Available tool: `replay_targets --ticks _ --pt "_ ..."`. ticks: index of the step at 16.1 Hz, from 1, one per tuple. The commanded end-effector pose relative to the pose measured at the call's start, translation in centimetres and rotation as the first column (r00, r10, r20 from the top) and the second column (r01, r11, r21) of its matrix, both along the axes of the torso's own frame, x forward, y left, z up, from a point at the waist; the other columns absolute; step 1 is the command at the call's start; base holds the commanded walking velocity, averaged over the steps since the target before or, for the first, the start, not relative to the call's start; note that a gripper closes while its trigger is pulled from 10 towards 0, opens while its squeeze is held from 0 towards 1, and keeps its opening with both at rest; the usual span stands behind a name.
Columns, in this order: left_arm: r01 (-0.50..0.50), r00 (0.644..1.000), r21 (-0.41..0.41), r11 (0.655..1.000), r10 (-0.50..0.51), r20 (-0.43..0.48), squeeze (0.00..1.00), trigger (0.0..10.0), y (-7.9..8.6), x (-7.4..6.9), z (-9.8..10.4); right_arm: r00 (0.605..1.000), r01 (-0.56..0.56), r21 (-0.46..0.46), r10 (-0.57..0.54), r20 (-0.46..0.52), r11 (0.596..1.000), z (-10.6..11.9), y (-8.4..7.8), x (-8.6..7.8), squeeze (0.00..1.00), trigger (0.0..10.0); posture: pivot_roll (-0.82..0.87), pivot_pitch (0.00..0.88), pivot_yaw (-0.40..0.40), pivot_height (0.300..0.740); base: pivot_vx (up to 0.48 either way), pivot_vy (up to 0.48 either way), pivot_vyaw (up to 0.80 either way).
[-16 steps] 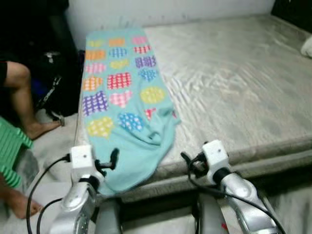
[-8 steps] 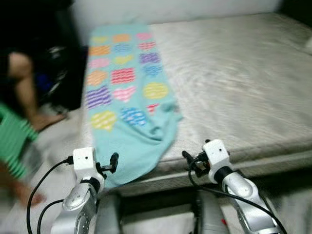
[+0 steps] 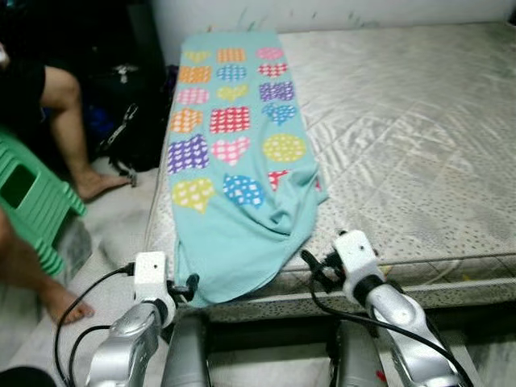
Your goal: Clean up the room
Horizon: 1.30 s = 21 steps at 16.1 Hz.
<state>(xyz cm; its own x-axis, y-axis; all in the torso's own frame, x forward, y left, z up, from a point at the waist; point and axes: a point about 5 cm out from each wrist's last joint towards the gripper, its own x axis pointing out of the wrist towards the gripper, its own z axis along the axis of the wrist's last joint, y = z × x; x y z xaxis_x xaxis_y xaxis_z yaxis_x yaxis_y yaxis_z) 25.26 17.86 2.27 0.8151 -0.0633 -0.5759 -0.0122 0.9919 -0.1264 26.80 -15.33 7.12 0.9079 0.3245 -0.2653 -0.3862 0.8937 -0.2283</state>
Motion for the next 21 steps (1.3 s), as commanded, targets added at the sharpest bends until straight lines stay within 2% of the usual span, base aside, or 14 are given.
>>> replay_targets --ticks 1,3,6,11,12,13,14,16,20,21 --pt "0.0 1.0 0.005 1.0 0.0 -0.008 0.0 10.0 0.4 -0.1 -0.5 1.0 0.016 -0.002 -0.016 0.014 1.0 0.5 -0.3 0.0 0.0 10.0 -0.14 0.068 0.034 0.553 0.0 0.0 0.0" --pt "0.036 0.998 -0.025 0.999 -0.037 -0.046 0.0 10.0 -0.5 0.8 -1.7 0.999 0.04 -0.013 -0.04 0.02 0.999 0.8 -1.0 -0.2 0.0 10.0 -0.17 0.079 0.033 0.553 0.0 0.0 0.0" --pt "0.027 0.998 -0.042 0.999 -0.029 -0.061 0.0 10.0 -0.7 1.7 -2.5 0.997 0.065 -0.018 -0.064 0.03 0.998 1.1 -1.6 -0.4 0.0 10.0 -0.18 0.085 0.035 0.553 0.0 0.0 0.0" --pt "0.05 0.996 -0.014 0.999 -0.051 -0.066 0.0 10.0 -0.7 1.9 -2.5 0.996 0.081 -0.028 -0.081 0.025 0.996 1.3 -2.3 -0.7 0.0 10.0 -0.19 0.09 0.042 0.553 0.0 0.0 0.0" --pt "0.046 0.996 -0.017 0.999 -0.047 -0.073 0.0 4.2 -0.5 1.7 -2.7 0.996 0.083 -0.028 -0.083 0.025 0.996 1.3 -2.3 -0.6 0.0 10.0 -0.18 0.089 0.041 0.553 0.0 0.0 0.0" --pt "0.036 0.995 -0.021 0.999 -0.037 -0.096 0.0 0.0 -0.4 1.5 -3.0 0.997 0.078 -0.02 -0.077 0.024 0.997 1.3 -2.1 -0.5 0.0 10.0 -0.18 0.089 0.041 0.553 0.0 0.0 0.0" --pt "0.027 0.994 -0.019 0.999 -0.029 -0.102 0.0 0.0 -0.2 1.5 -3.1 0.998 0.056 0.005 -0.056 0.018 0.998 1.5 -1.7 -0.5 0.0 10.0 -0.18 0.089 0.041 0.553 0.0 0.0 0.0" --pt "0.025 0.993 -0.006 1.0 -0.026 -0.112 0.0 0.0 0.3 1.4 -3.0 0.998 -0.053 0.122 0.057 -0.032 0.991 1.9 -0.6 -1.2 0.0 10.0 -0.18 0.085 0.046 0.553 0.0 0.0 0.0" --pt "0.029 0.992 -0.004 1.0 -0.029 -0.126 0.0 0.0 0.7 1.4 -3.1 0.968 -0.179 0.193 0.208 -0.143 0.965 1.2 -0.4 -3.0 0.0 10.0 -0.18 0.084 0.053 0.553 0.0 0.0 0.0" --pt "0.025 0.991 -0.007 1.0 -0.026 -0.131 0.0 0.0 0.8 1.3 -3.2 0.964 -0.187 0.196 0.218 -0.153 0.963 1.2 -0.5 -3.2 0.0 10.0 -0.18 0.084 0.053 0.553 0.0 0.0 0.0"
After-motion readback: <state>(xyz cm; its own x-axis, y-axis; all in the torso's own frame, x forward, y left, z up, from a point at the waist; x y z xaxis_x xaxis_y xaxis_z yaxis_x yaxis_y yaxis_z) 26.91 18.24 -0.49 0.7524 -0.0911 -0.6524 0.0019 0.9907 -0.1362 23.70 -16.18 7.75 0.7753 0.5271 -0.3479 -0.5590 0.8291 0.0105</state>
